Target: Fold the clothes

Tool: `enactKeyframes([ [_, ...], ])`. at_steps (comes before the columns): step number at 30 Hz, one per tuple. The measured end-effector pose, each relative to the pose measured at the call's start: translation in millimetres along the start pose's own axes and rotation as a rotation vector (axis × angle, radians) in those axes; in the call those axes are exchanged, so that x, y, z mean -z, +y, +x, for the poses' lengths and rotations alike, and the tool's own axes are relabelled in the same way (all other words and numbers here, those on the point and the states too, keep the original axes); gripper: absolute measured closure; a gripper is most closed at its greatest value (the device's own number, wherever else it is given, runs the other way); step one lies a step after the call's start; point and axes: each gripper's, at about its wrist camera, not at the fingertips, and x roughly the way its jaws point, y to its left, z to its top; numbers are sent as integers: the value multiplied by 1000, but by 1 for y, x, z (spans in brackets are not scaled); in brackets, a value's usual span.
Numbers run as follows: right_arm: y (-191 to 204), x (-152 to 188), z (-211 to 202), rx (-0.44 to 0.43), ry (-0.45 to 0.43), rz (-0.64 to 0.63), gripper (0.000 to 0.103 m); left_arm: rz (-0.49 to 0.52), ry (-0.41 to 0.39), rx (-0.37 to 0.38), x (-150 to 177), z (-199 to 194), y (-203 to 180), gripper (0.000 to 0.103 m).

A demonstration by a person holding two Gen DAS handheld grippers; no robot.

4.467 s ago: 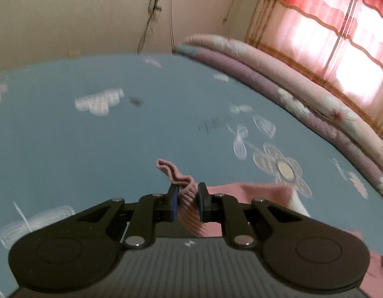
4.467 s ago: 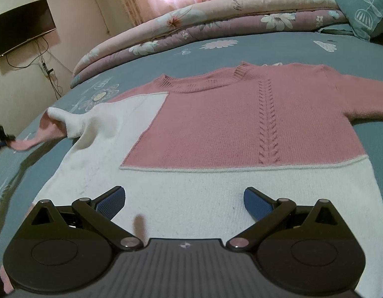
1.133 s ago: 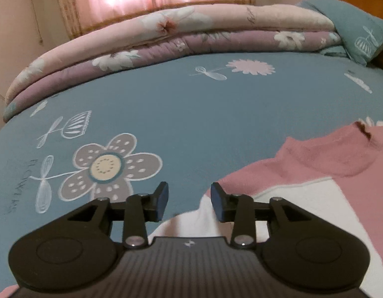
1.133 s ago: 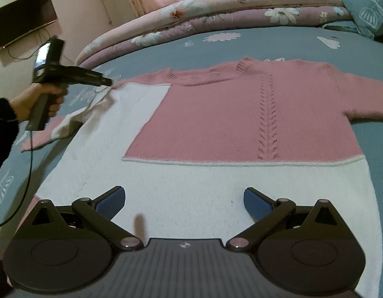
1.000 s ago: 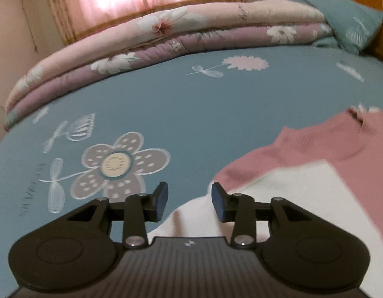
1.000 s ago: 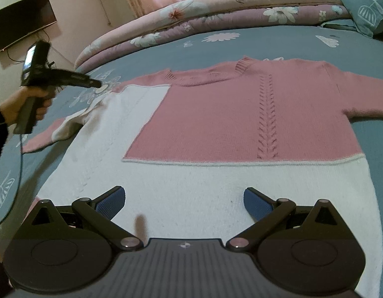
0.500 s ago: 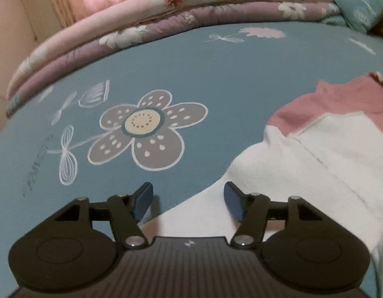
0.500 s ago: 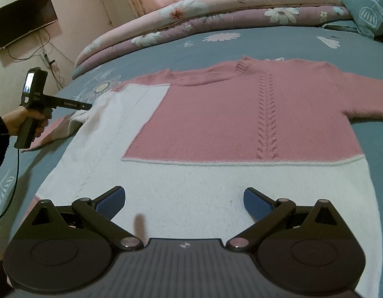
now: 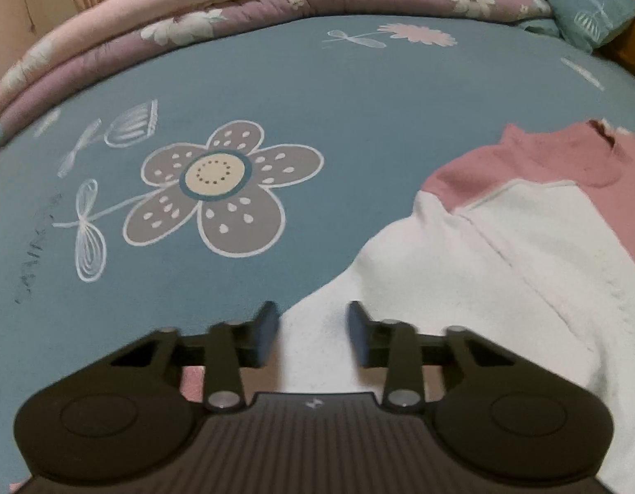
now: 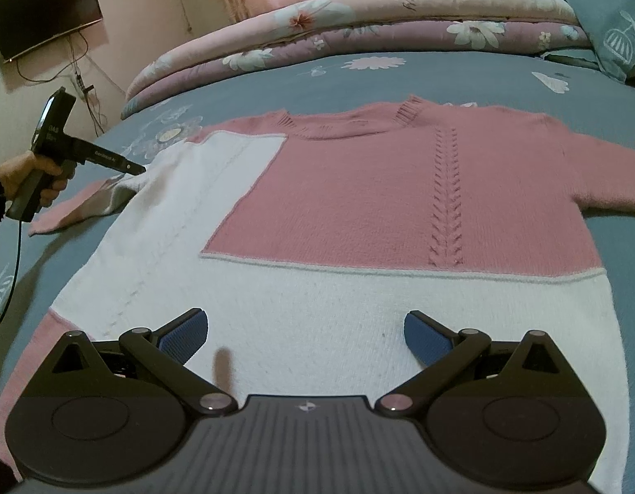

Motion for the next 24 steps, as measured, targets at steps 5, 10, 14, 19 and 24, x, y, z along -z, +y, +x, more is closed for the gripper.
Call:
enactKeyframes([
  [5, -1, 0, -1, -5, -1, 7, 0, 43, -7, -173, -6, 2, -24, 101],
  [10, 0, -1, -1, -3, 3, 9, 0, -132, -32, -152, -10, 4, -3, 92],
  [14, -2, -2, -2, -11, 4, 30, 0, -260, -126, -94, 4, -30, 15, 52],
  [19, -8, -3, -4, -29, 3, 80, 0, -751, -231, 68, 62, -86, 63, 38],
  [24, -9, -2, -5, -31, -3, 103, 0, -1153, -227, 144, 148, -110, 91, 33],
])
